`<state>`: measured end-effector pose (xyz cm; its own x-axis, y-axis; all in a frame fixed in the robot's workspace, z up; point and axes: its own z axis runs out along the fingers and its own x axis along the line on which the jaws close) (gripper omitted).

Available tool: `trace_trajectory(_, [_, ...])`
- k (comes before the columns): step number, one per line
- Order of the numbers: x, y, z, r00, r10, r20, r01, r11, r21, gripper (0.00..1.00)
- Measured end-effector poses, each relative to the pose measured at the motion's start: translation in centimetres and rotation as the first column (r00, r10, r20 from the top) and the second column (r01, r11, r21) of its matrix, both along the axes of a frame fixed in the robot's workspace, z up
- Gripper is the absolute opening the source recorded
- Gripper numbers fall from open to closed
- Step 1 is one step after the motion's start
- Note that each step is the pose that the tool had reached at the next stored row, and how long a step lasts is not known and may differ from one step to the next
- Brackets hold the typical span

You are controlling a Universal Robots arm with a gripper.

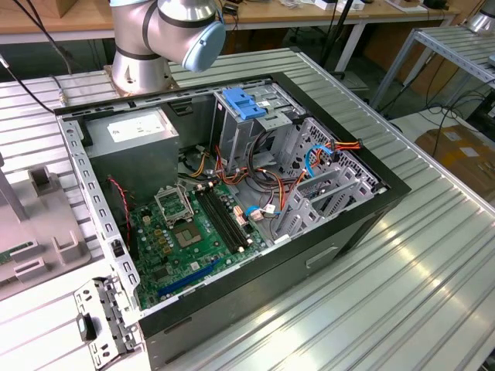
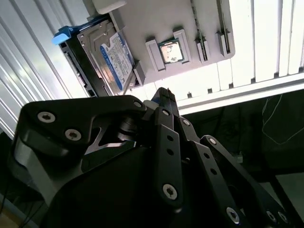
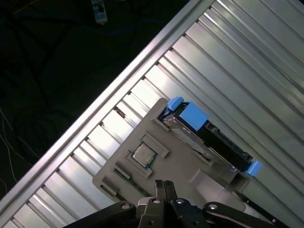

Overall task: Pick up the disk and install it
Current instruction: 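Pick up the disk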

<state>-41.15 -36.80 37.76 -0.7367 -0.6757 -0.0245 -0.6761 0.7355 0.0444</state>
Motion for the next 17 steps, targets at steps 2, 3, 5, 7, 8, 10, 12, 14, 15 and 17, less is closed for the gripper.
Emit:
trace_trajectory(2, [0.00,0.00,0.00,0.9998,0.020,0.0000,-0.020,0.9998,0.0000,0.11])
trace_trajectory(3, [0.00,0.00,0.00,0.9995,0.031,0.0000,-0.031,0.9995,0.0000,0.11])
trace_trajectory(5, [0.00,0.00,0.00,0.9982,0.060,0.0000,-0.060,0.9982,0.0000,0.11])
trace_trajectory(7, [0.00,0.00,0.00,0.9966,0.083,0.0000,-0.083,0.9966,0.0000,0.11])
trace_trajectory(8, [0.00,0.00,0.00,0.9955,0.095,0.0000,-0.095,0.9955,0.0000,0.11])
trace_trajectory(10, [0.00,0.00,0.00,0.9940,0.109,0.0000,-0.109,0.9940,0.0000,0.11])
trace_trajectory(12, [0.00,0.00,0.00,0.9919,0.127,0.0000,-0.127,0.9919,0.0000,0.11])
trace_trajectory(14, [0.00,0.00,0.00,0.9898,0.142,0.0000,-0.142,0.9898,0.0000,0.11])
trace_trajectory(15, [0.00,0.00,0.00,0.9887,0.150,0.0000,-0.150,0.9887,0.0000,0.11])
trace_trajectory(17, [0.00,0.00,0.00,0.9862,0.165,0.0000,-0.165,0.9862,0.0000,0.11])
